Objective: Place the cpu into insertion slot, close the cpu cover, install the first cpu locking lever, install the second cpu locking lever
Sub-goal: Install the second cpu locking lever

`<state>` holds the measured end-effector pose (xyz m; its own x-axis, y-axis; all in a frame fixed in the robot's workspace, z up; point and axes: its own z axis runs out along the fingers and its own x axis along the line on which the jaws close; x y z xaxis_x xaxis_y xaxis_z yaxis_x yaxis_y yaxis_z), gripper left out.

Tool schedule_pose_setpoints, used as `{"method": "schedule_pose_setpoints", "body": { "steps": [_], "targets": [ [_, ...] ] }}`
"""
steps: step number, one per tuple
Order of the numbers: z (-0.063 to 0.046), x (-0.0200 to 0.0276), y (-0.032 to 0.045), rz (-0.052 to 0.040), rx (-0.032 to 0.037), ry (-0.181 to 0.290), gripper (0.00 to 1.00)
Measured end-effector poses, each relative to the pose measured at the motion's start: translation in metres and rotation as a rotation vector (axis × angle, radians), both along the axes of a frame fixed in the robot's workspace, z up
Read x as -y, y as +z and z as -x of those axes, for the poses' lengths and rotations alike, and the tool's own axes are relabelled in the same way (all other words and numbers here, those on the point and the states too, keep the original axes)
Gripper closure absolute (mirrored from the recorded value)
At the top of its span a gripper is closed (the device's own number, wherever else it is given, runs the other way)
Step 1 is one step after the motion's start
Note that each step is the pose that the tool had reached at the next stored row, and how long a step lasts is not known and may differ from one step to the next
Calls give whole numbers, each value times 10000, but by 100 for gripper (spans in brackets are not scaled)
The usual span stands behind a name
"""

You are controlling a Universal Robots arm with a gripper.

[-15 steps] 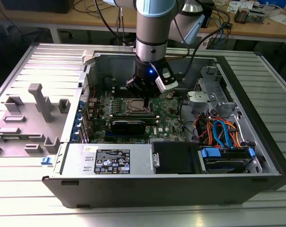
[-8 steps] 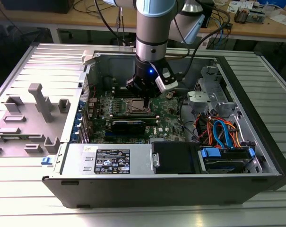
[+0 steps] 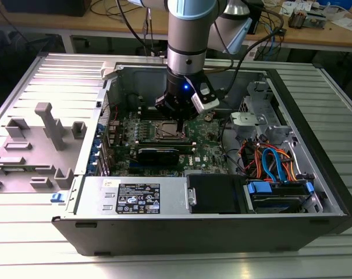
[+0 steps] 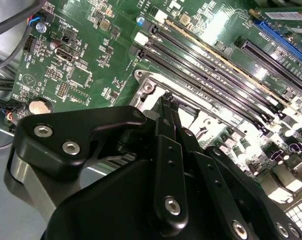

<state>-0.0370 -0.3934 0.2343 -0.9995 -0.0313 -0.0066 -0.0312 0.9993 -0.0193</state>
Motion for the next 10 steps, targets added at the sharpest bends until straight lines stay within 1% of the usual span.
{"method": "schedule_pose_setpoints", "body": {
  "steps": [2,5,7,10],
  "targets": [
    [0,3,0,-1,-17,0,89],
    [2,18,0,-1,-21,0,89],
    [6,42,0,-3,-21,1,89],
    [11,100,0,-3,-21,0,89]
  ]
}}
